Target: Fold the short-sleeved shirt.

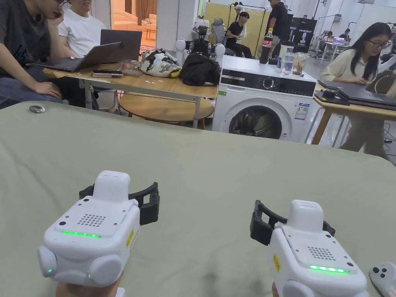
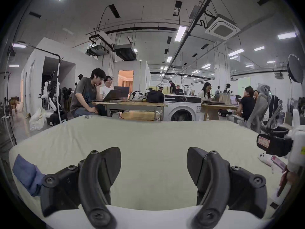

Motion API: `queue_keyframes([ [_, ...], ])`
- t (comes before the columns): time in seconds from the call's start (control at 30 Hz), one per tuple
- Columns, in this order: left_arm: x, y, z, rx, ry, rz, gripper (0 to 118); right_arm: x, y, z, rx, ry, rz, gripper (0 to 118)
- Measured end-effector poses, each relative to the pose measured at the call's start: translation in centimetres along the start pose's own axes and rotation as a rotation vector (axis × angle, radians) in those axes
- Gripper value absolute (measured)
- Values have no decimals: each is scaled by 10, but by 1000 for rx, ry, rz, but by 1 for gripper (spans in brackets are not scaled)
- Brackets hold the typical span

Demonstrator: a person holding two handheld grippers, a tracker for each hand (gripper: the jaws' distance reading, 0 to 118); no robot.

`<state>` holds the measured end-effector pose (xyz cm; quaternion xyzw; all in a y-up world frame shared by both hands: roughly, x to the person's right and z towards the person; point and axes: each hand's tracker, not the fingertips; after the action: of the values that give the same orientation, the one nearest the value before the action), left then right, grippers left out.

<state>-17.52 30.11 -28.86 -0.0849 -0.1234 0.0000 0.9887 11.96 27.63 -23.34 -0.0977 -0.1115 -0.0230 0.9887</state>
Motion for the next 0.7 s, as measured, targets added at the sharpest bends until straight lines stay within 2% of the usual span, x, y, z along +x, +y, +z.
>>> queue_keyframes([
  [0.13,5,-4,2,43,19,-46,83,2,-1,1,13,-1,-19,88],
  [0.27,-2,-7,5,60,-49,-19,83,4,-1,0,24,-1,-41,88],
  [0.43,-3,-9,3,63,-2,-11,83,5,5,2,44,11,-100,88],
  [0.53,-5,-10,4,77,-8,7,83,4,11,-1,28,5,-106,88],
  [0.7,-7,-11,3,48,29,29,83,-4,14,-3,-2,-89,-111,88],
])
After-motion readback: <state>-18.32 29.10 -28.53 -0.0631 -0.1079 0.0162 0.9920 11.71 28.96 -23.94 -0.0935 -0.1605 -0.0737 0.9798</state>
